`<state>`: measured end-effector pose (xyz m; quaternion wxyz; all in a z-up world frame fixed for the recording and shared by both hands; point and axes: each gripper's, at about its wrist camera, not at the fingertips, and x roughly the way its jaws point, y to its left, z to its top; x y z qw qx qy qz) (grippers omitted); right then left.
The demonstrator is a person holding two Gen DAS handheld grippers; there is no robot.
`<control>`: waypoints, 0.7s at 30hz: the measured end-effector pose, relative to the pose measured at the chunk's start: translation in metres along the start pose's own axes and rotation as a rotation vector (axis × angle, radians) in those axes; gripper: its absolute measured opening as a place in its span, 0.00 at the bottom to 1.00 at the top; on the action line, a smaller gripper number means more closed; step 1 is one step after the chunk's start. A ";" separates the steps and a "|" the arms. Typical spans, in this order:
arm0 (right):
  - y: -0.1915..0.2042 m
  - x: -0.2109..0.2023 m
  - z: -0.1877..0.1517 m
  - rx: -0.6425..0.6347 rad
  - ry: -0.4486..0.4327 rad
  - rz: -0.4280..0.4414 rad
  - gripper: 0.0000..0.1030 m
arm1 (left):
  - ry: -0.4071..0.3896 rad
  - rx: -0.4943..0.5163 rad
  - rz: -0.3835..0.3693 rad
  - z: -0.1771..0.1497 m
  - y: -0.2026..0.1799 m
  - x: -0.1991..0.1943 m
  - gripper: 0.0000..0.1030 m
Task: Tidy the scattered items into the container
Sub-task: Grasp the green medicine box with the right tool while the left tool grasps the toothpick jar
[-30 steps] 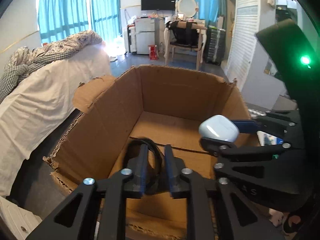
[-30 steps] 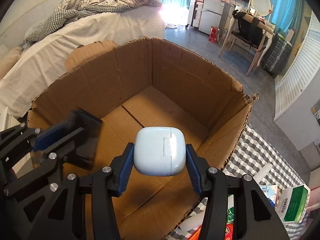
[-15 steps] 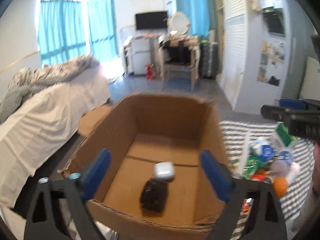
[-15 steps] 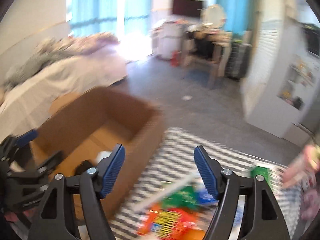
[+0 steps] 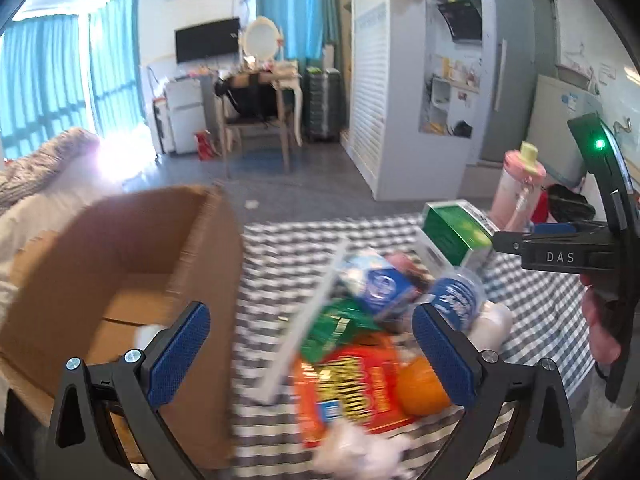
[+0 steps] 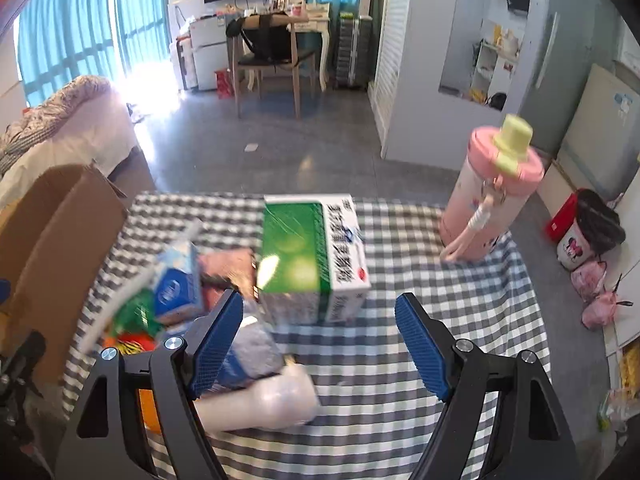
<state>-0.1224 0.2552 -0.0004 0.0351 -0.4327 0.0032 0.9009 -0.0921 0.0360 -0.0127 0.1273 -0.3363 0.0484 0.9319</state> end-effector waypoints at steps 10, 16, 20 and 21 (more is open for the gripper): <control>-0.007 0.048 0.017 -0.054 0.059 0.106 0.86 | 0.074 0.103 -0.049 0.003 -0.053 0.038 1.00; 0.001 0.069 0.020 -0.061 0.099 0.121 0.89 | 0.114 0.135 -0.082 0.002 -0.063 0.056 1.00; 0.001 0.074 0.021 -0.017 0.107 0.134 0.89 | 0.125 0.154 -0.113 0.000 -0.067 0.063 1.00; 0.000 0.076 0.022 0.000 0.113 0.138 0.89 | 0.128 0.161 -0.120 -0.001 -0.068 0.064 1.00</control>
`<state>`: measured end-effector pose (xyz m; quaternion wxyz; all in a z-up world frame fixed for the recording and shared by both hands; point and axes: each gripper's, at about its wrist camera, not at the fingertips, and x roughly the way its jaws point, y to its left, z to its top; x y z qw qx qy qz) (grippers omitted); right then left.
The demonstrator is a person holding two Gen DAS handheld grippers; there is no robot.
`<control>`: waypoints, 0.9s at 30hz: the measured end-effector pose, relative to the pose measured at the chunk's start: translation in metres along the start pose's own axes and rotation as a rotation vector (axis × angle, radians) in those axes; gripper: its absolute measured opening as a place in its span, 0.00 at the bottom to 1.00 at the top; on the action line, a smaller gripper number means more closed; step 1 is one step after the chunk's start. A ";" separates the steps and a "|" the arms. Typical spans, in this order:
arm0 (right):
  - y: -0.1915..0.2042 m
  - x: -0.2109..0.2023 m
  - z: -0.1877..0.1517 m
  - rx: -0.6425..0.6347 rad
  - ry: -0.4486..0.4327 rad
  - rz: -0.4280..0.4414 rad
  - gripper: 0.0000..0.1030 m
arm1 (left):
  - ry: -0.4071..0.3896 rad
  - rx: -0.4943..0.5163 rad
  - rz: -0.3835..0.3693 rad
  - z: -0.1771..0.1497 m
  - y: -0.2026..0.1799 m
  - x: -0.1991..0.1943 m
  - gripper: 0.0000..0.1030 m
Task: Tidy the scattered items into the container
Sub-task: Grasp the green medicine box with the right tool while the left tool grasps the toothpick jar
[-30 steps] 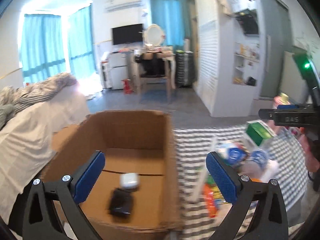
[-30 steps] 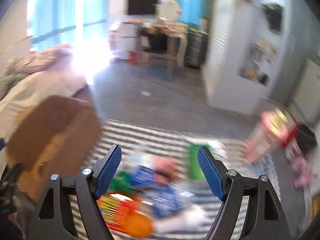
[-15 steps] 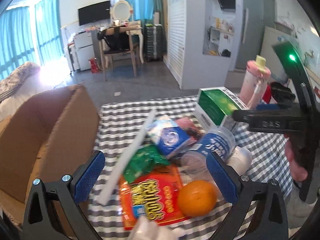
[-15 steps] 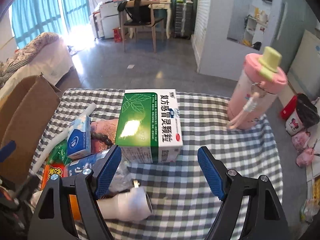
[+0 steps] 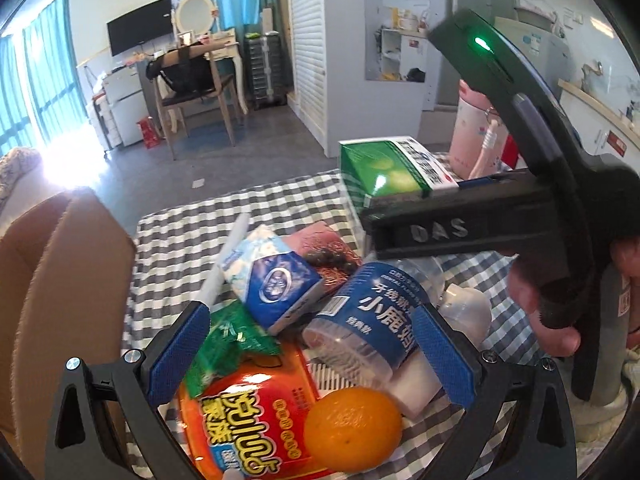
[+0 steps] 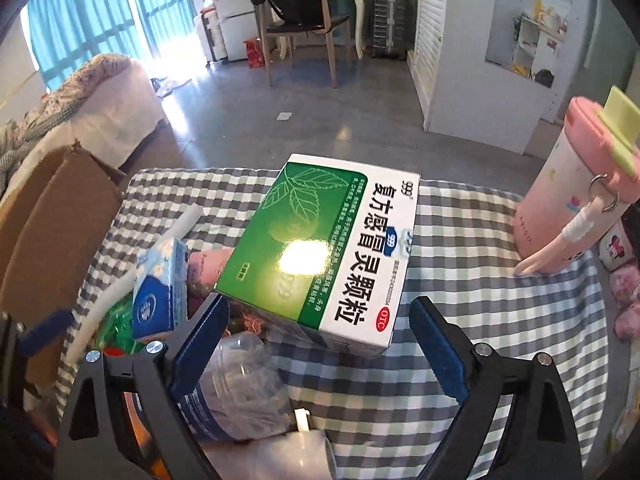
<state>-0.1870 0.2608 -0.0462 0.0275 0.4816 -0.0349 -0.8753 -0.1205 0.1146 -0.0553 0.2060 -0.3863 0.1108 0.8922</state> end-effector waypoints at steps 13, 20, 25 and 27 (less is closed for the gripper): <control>-0.021 -0.008 0.002 0.106 -0.034 -0.004 0.78 | 0.003 0.060 -0.028 -0.003 -0.014 0.013 1.00; -0.037 -0.029 -0.002 0.134 -0.079 -0.012 0.78 | 0.025 0.099 -0.076 -0.004 -0.022 0.025 1.00; -0.044 -0.040 -0.003 0.144 -0.098 -0.024 0.77 | 0.056 0.101 -0.142 -0.003 -0.025 0.027 0.75; -0.047 -0.046 -0.004 0.150 -0.106 -0.024 0.77 | 0.063 0.115 -0.143 -0.004 -0.027 0.025 0.73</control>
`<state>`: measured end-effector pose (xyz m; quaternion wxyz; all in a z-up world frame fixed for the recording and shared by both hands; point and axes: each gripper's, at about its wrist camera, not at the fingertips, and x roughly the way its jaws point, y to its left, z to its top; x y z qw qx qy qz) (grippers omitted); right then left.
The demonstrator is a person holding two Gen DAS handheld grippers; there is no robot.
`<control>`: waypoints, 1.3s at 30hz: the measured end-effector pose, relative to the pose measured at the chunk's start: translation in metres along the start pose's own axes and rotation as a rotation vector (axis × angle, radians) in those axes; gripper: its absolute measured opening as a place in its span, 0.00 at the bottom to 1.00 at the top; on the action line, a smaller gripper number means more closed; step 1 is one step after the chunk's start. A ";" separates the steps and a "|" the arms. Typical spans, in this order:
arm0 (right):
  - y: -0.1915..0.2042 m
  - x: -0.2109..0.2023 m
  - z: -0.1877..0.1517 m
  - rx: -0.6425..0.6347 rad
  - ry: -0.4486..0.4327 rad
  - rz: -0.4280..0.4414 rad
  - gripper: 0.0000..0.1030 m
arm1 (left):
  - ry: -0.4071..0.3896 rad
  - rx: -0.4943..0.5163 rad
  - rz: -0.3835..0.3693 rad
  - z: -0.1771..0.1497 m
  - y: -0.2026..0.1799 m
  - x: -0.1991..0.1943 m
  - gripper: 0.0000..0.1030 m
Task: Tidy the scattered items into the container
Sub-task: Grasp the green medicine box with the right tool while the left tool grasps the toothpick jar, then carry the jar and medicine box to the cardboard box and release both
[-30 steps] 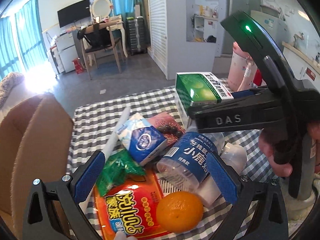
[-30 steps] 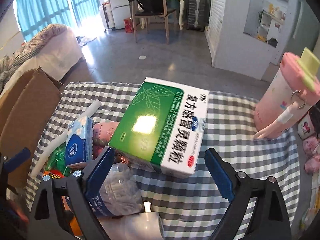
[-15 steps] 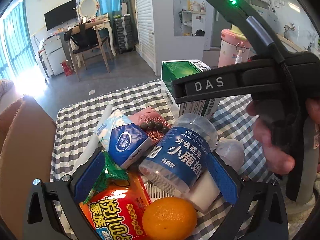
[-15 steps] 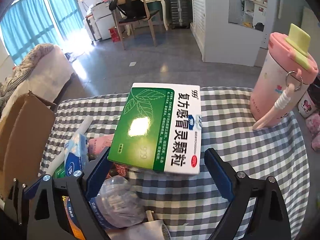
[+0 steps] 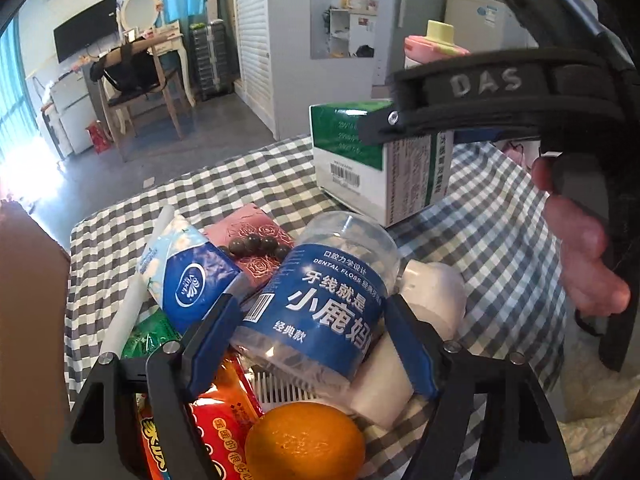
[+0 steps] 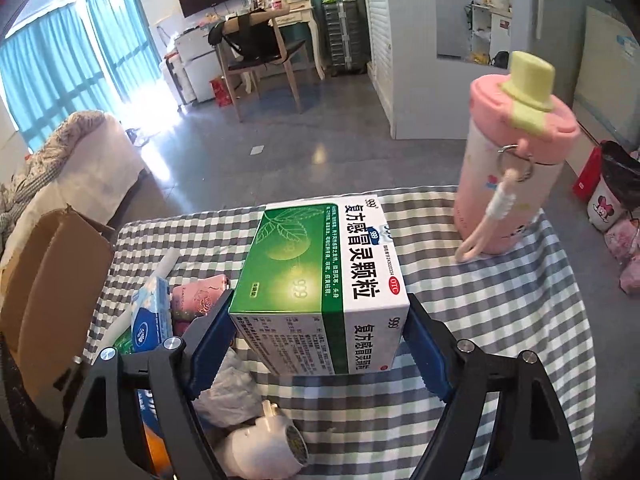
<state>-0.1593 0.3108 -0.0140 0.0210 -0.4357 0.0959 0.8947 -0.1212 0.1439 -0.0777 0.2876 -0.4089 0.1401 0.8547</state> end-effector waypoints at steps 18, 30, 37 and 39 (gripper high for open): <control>-0.008 -0.054 -0.003 -0.002 -0.088 -0.036 0.77 | -0.081 -0.016 -0.025 0.006 -0.002 -0.055 0.45; -0.002 -0.064 -0.010 -0.007 -0.101 -0.026 0.77 | 0.005 -0.030 -0.042 0.000 -0.007 -0.028 0.78; -0.008 -0.068 -0.010 -0.001 -0.104 -0.044 0.77 | 0.031 -0.069 -0.056 0.002 -0.005 -0.015 0.63; -0.008 -0.069 -0.010 -0.002 -0.104 -0.046 0.77 | 0.017 -0.075 -0.043 0.004 -0.003 -0.020 0.61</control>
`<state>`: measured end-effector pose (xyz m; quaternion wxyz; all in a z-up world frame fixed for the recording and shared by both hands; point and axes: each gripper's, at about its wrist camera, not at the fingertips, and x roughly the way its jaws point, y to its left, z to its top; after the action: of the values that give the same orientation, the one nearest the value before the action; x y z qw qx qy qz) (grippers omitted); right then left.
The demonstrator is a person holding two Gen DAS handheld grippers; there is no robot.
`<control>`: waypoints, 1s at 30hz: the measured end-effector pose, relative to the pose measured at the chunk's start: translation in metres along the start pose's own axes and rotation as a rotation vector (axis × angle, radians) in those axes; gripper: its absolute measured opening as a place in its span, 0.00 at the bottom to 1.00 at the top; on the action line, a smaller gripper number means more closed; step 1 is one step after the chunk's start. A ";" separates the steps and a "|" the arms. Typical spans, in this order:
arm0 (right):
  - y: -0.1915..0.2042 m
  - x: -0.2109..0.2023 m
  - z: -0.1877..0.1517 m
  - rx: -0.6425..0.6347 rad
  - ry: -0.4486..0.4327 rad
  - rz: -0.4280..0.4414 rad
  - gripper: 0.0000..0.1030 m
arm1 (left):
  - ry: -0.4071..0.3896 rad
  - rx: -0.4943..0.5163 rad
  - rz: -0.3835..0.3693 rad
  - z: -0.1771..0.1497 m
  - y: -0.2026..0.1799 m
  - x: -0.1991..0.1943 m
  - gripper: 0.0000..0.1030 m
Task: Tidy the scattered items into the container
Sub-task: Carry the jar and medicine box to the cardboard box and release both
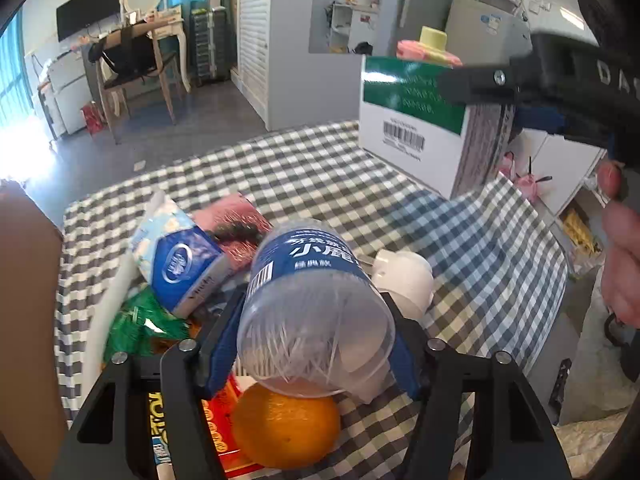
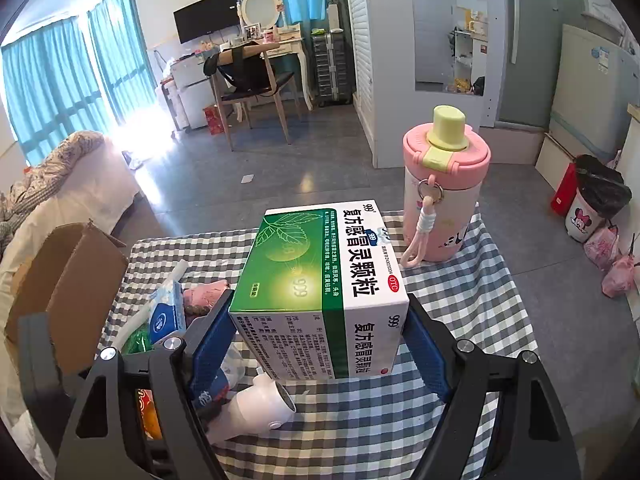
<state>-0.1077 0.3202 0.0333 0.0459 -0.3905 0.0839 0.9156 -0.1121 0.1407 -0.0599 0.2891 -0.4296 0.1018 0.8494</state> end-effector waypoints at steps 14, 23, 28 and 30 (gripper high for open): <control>0.055 -0.022 -0.003 -0.112 -0.030 0.051 0.77 | -0.228 -0.056 0.202 0.010 0.041 -0.094 0.61; 0.164 -0.045 0.002 -0.325 -0.086 0.164 0.77 | -0.378 -0.181 0.426 -0.014 0.105 -0.178 0.61; 0.234 -0.047 -0.003 -0.441 -0.102 0.260 0.77 | -0.370 -0.295 0.543 -0.045 0.157 -0.205 0.61; 0.263 -0.042 -0.006 -0.479 -0.091 0.294 0.77 | -0.351 -0.326 0.571 -0.057 0.174 -0.210 0.61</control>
<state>-0.1137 0.0601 0.0902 -0.1775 -0.3323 -0.0814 0.9227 -0.0776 -0.1092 0.0577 -0.0187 -0.2719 0.0296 0.9617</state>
